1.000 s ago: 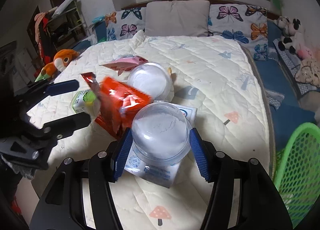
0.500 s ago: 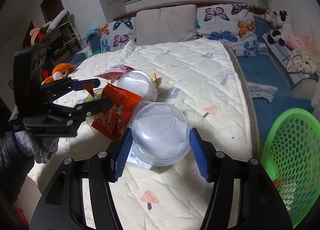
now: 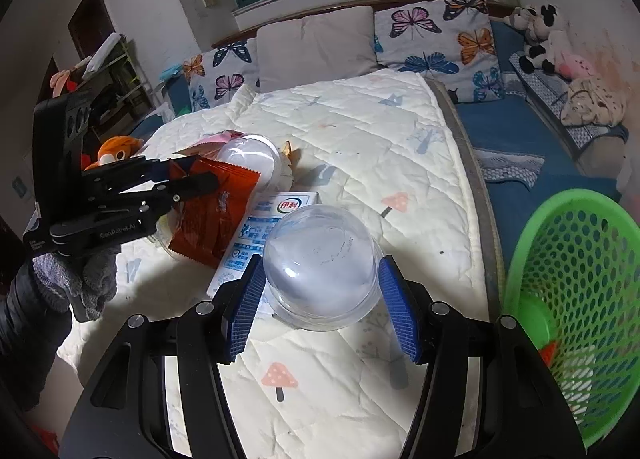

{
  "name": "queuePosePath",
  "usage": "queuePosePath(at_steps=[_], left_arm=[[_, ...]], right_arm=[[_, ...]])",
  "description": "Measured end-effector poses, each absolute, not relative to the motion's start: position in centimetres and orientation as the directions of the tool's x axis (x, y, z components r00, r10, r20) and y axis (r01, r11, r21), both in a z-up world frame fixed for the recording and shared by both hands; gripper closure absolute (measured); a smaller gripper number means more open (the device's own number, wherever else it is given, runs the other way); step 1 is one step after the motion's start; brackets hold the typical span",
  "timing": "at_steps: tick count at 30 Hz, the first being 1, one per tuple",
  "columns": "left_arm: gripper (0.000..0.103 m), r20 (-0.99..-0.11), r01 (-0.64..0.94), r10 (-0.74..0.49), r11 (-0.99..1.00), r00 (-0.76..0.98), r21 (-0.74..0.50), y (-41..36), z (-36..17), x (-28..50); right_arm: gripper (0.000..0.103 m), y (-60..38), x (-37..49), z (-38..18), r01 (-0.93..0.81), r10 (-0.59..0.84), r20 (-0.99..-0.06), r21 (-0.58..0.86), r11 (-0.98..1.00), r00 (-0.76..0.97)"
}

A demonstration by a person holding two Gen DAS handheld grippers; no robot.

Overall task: Collect trash
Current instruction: 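Carry the clear lid to the basket while the left gripper grasps the orange wrapper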

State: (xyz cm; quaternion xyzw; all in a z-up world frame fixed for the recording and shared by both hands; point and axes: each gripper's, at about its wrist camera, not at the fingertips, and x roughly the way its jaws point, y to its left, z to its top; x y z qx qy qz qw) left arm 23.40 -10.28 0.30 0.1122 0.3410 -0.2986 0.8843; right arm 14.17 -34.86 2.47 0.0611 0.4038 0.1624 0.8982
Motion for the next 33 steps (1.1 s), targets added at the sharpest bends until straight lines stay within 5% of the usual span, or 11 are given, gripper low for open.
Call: queuePosePath(at_steps=[9, 20, 33], left_arm=[[0.092, -0.648, 0.583, -0.442, 0.813, 0.62, 0.003, -10.0, 0.9, 21.4], [0.094, -0.601, 0.553, -0.429, 0.833, 0.674, 0.027, -9.7, 4.8, 18.3], [0.094, -0.542, 0.653, -0.565, 0.756, 0.622, -0.039, -17.3, 8.9, 16.3]], right_arm=[[0.044, -35.9, 12.5, 3.1, -0.218, 0.329, -0.692, 0.247, 0.944, 0.642], [0.044, -40.0, 10.3, 4.0, -0.137, 0.274, -0.673, 0.25, 0.959, 0.687], [0.044, -48.8, 7.8, 2.7, 0.05, 0.113, -0.701, 0.208, 0.977, 0.704]])
